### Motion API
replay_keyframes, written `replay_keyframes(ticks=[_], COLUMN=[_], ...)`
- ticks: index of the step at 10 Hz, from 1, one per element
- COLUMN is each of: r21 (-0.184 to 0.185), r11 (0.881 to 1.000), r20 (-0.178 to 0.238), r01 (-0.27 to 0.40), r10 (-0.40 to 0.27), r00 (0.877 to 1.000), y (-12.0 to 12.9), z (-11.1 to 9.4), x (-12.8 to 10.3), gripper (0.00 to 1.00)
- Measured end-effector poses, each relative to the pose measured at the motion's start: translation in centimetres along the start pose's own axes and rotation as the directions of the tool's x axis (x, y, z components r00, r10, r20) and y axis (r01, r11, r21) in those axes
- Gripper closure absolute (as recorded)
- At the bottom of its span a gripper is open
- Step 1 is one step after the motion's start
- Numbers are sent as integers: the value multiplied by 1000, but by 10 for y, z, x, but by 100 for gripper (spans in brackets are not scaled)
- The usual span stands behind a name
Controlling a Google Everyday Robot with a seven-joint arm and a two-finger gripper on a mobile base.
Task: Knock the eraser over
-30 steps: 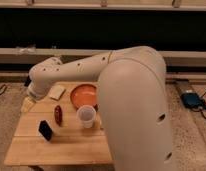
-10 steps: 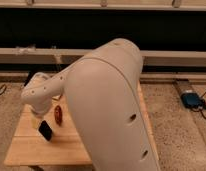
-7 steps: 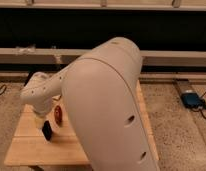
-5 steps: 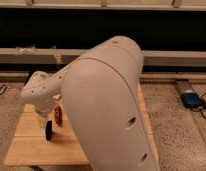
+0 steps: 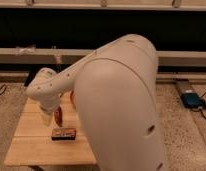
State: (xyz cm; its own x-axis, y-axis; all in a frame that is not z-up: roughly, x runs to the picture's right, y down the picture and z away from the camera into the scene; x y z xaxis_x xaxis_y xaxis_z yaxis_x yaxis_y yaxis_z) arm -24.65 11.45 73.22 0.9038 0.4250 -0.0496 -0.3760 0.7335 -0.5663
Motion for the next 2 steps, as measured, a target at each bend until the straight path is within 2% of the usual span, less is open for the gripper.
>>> replay_keyframes(ticks=[2], r21=[-113], r11=[993], r20=[100], r01=[29], r10=[-18], r00=[995], y=[1], z=[-17], x=[-16], gripper=[20])
